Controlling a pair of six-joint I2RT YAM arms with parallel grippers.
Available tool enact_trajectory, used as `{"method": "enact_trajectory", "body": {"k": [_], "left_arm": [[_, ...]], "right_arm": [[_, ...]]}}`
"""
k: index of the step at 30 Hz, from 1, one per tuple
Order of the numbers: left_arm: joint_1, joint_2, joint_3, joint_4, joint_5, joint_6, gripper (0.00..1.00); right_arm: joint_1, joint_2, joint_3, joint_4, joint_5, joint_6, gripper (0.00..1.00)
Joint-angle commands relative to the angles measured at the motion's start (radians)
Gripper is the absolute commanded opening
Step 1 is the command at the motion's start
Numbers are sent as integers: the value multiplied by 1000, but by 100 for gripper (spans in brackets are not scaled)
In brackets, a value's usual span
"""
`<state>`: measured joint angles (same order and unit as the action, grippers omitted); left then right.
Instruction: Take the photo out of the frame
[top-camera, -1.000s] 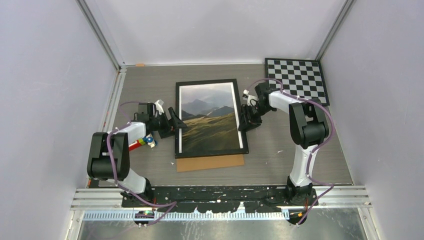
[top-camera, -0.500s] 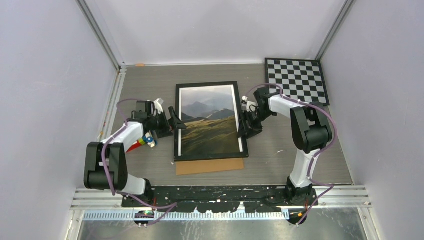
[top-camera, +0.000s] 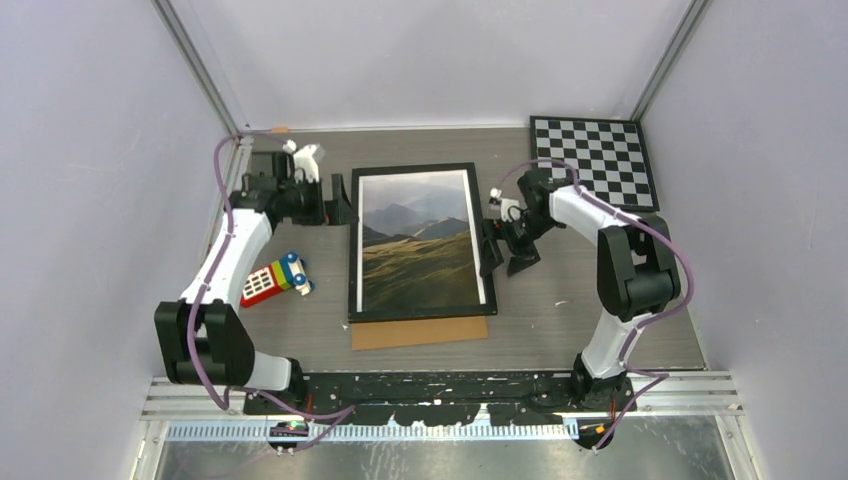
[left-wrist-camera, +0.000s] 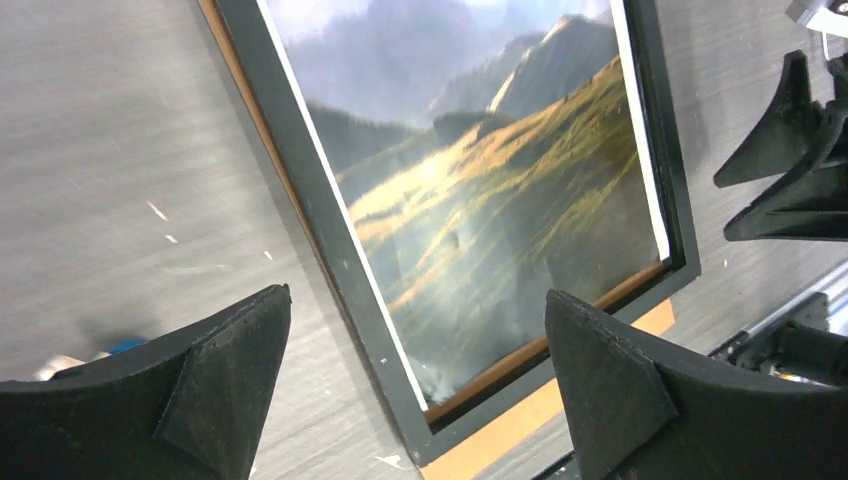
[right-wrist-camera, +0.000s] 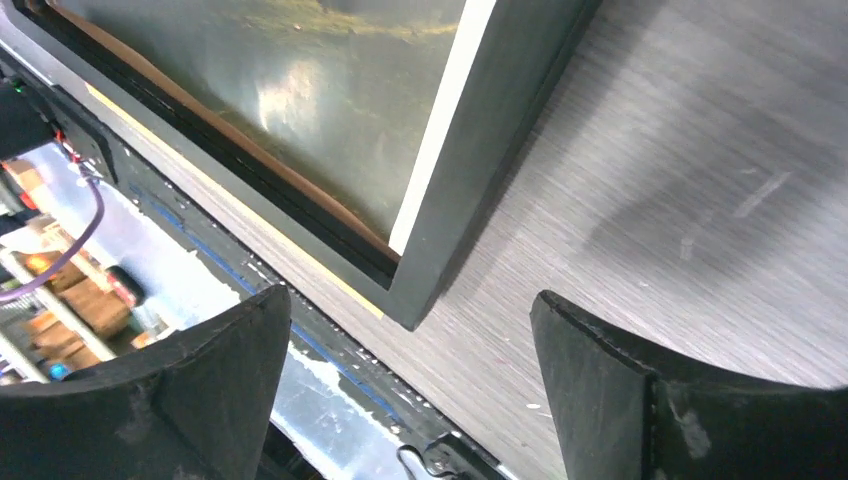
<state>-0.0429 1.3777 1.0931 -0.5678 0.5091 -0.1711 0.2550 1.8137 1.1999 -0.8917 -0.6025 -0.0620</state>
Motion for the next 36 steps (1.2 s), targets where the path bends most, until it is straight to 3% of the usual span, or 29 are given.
{"method": "enact_trajectory", "body": {"k": [1,5,9,14,17,23,28,36], "left_arm": [[13,66,235,-267,-34,238,100],[37,139,423,-399,-62,324,100],[129,207,605,-480,-67,358,100],[210,273,760,-545,-129,351,100],[242,272,728,-525,-170,359,100],[261,269,615,-496,-173,322,100],[262,243,500,-415,-174,247,100],[262,269,481,-412,-110,135,100]], "right_arm": [[-60,-113,114,-15,40,-38,99],[-114,-173,209,41,107,-47,100],[-151,-216,321,91,182,-50,100],[-204,-340,277,280,310,17,100],[-230,-371,206,338,494,176,100],[-390,-310,127,230,229,142,100],[-420,-261,122,165,201,92,100],[-421,-245,98,182,175,130,100]]}}
